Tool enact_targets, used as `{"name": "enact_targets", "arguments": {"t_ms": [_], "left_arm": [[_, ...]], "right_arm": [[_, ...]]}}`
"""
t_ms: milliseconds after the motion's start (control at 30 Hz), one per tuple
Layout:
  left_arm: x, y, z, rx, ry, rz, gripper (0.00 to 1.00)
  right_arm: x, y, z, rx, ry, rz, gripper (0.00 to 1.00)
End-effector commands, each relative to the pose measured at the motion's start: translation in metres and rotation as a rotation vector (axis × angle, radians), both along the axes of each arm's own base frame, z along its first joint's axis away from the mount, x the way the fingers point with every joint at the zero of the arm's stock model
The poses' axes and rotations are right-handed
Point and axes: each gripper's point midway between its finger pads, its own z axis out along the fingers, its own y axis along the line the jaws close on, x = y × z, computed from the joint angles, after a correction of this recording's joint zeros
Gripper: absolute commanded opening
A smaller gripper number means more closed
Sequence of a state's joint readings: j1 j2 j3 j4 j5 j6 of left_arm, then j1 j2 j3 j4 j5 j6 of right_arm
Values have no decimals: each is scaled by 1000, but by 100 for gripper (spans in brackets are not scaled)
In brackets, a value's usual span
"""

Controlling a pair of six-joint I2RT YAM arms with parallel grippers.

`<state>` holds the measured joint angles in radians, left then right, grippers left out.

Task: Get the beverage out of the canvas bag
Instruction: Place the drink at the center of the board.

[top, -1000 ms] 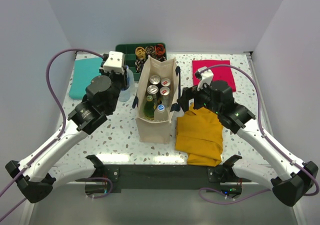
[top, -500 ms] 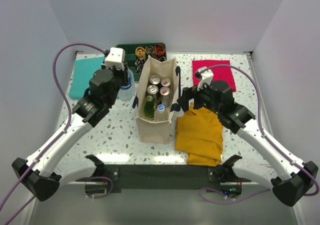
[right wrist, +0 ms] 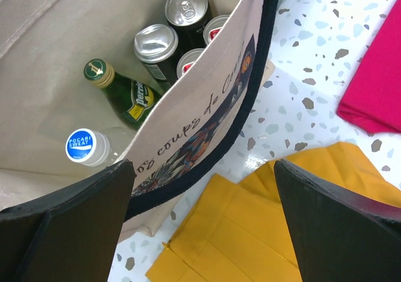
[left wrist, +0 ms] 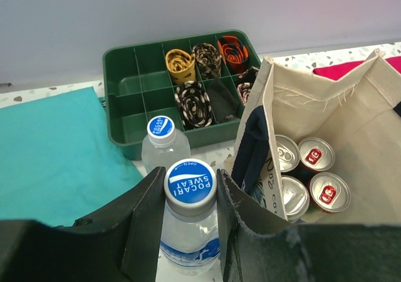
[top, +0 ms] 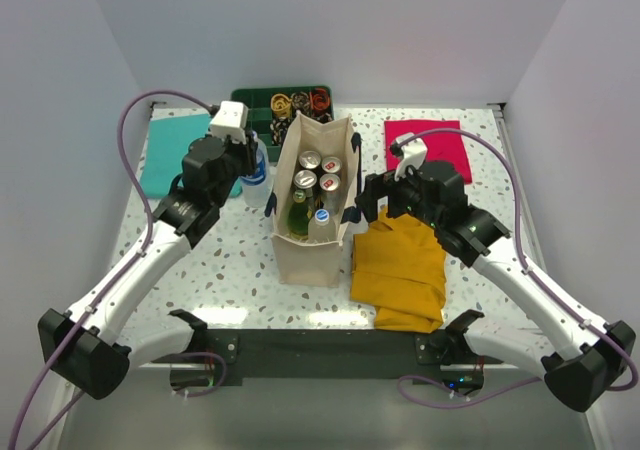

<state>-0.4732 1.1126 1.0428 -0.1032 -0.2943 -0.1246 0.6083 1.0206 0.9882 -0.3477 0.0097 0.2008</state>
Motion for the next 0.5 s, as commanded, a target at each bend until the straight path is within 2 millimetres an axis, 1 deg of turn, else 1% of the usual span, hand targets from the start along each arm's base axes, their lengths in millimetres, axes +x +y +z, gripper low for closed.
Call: {"name": "enact_targets", "arguments": {"t_ms": [0, 67, 200, 333, 467], "left_arm": [[8, -12, 47, -133, -178, -60, 0], [11, -16, 39, -132, -167, -76, 0], [13, -21, 29, -123, -155, -102, 0], [11, -26, 28, -122, -170, -137, 0], [9, -29, 28, -118, -180, -161, 0]], "right_arm": [[6, 0, 21, 14, -50, -13, 98], [6, 0, 20, 14, -48, -14, 98], [7, 1, 22, 24, -52, -16, 98], [8, 3, 20, 23, -41, -14, 98], [7, -1, 20, 17, -44, -29, 98]]}}
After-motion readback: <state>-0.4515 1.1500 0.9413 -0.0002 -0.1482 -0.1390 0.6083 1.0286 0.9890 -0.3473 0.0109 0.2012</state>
